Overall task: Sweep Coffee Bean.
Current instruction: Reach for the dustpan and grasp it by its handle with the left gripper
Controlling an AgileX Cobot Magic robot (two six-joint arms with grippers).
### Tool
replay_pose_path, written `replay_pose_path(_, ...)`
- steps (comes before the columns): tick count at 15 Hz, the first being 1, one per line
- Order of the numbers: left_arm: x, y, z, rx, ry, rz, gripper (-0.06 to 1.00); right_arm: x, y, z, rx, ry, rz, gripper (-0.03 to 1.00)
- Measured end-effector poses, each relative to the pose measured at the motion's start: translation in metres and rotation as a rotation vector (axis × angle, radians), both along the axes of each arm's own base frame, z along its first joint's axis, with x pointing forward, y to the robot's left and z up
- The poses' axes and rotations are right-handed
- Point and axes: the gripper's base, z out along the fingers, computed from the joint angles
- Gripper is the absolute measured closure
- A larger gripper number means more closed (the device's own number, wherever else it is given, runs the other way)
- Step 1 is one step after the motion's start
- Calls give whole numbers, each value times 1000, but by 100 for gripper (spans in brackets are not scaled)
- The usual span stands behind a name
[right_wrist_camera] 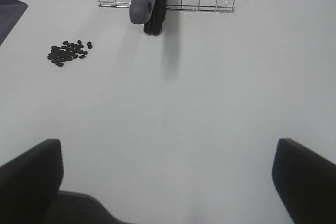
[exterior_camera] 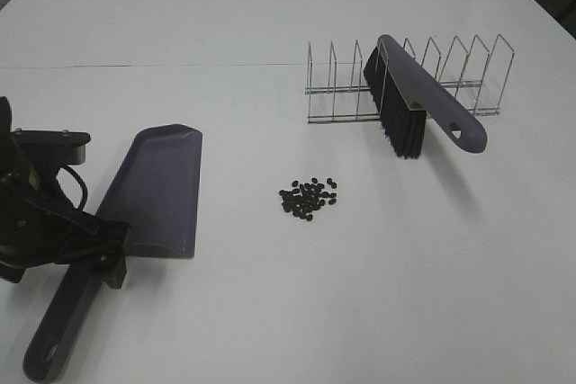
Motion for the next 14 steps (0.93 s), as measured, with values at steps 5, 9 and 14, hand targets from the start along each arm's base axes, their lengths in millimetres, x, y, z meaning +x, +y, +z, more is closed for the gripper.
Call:
replay_pose_path(5, 15, -8, -14, 1, 28, 14, 14, 0, 0, 0, 0, 0, 0, -1)
replay_pose_path(9, 19, -10, -20, 5, 37, 14, 26, 0, 0, 0, 0, 0, 0, -1)
replay_pose_path(14, 20, -10, -20, 4, 34, 11, 64, 0, 0, 0, 1, 0, -1, -1)
